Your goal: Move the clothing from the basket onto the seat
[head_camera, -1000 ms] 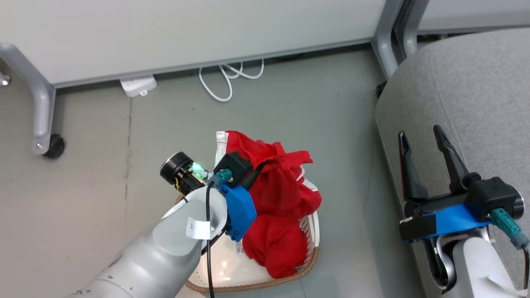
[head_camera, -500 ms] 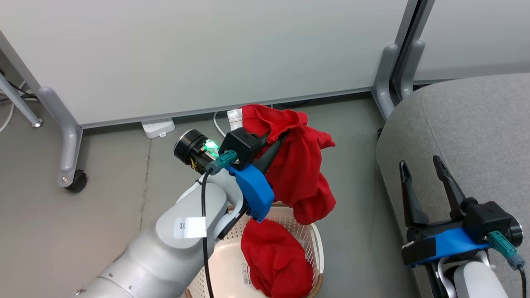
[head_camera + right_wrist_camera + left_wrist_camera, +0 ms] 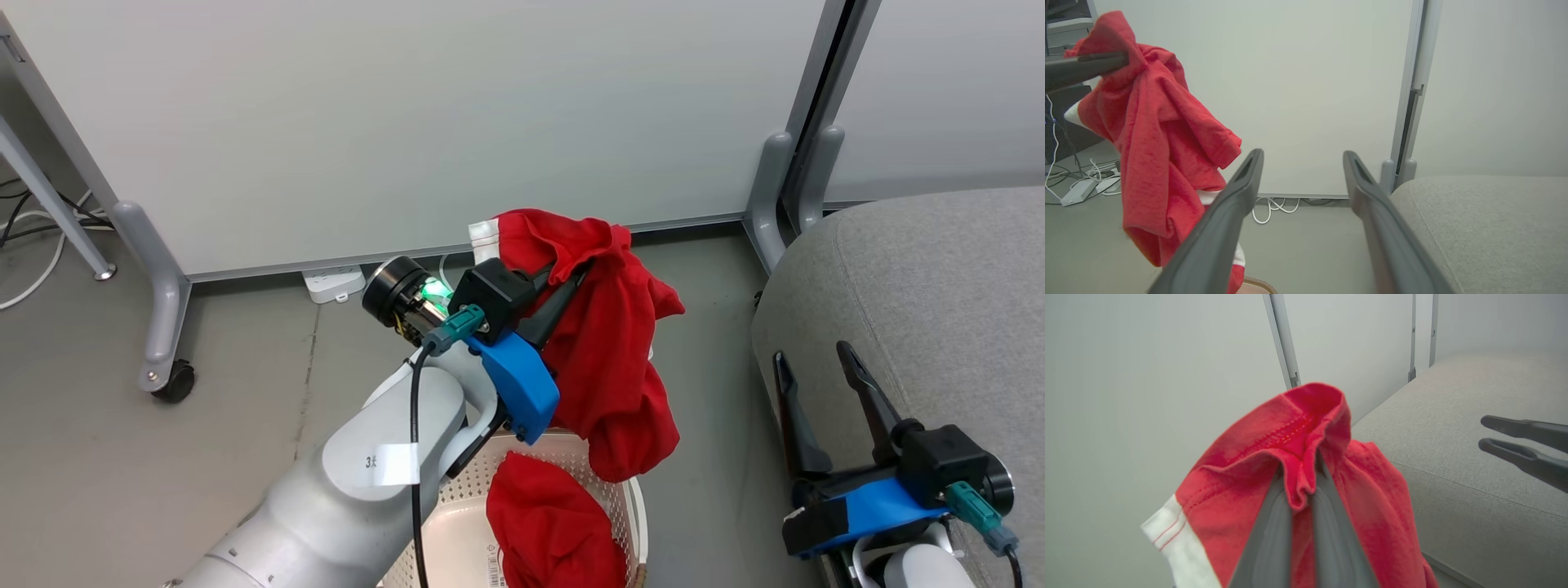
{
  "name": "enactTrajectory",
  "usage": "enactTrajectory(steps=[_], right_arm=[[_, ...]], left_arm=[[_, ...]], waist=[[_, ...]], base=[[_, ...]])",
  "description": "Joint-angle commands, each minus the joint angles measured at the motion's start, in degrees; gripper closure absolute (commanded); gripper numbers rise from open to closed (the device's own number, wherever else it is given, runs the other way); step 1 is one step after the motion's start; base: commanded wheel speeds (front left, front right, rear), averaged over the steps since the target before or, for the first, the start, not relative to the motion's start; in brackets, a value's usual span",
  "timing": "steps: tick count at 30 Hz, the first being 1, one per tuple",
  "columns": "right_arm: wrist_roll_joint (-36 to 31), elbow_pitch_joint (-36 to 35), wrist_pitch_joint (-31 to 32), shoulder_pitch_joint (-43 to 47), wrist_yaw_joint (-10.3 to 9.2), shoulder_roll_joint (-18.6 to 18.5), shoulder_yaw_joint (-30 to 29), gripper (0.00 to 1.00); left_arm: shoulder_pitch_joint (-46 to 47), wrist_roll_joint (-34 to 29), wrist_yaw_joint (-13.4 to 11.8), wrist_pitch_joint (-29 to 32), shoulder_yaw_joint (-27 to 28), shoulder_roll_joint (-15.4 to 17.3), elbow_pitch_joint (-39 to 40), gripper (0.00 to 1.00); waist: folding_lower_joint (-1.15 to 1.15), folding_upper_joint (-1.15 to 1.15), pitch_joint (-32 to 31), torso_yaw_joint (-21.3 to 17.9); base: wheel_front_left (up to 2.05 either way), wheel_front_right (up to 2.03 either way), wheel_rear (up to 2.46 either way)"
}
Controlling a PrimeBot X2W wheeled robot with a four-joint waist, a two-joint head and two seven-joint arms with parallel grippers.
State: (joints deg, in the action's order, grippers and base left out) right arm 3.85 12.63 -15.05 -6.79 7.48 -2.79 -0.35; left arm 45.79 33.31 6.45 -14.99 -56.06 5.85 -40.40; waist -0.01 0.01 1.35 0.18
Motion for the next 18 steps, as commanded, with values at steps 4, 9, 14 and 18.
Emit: enactTrajectory(steps=[4,9,14,18], right_arm=[[0.4,-0.18,-0.2,0.34,0.02,-0.18,1.18,0.0],[0.13,0.2,-0.2,-0.74,0.02,-0.18,3.38,0.0],[-0.46,1.2,-0.2,-3.02,0.02,-0.18,8.49,0.0],[-0.36,2.69,-0.21,-5.73,0.02,-0.57,12.23,0.0]], left_arm=[[-0.45,-0.85,0.27,-0.29,0.6,-0.08,0.12,1.0],[0.09,-1.47,0.47,-0.29,0.71,-0.37,-0.2,1.0],[0.75,-1.84,0.52,-0.29,0.82,-0.72,-0.5,1.0],[1.41,-2.05,0.65,-0.29,0.83,-0.94,-0.53,1.0]], waist=[[0.01,-0.01,0.37,0.31],[0.01,-0.01,0.78,0.56],[0.01,-0.01,1.42,0.8],[0.01,-0.01,2.23,1.21]], base=[[0.0,0.0,0.0],[0.0,0.0,0.0],[0.0,0.0,0.0],[0.0,0.0,0.0]])
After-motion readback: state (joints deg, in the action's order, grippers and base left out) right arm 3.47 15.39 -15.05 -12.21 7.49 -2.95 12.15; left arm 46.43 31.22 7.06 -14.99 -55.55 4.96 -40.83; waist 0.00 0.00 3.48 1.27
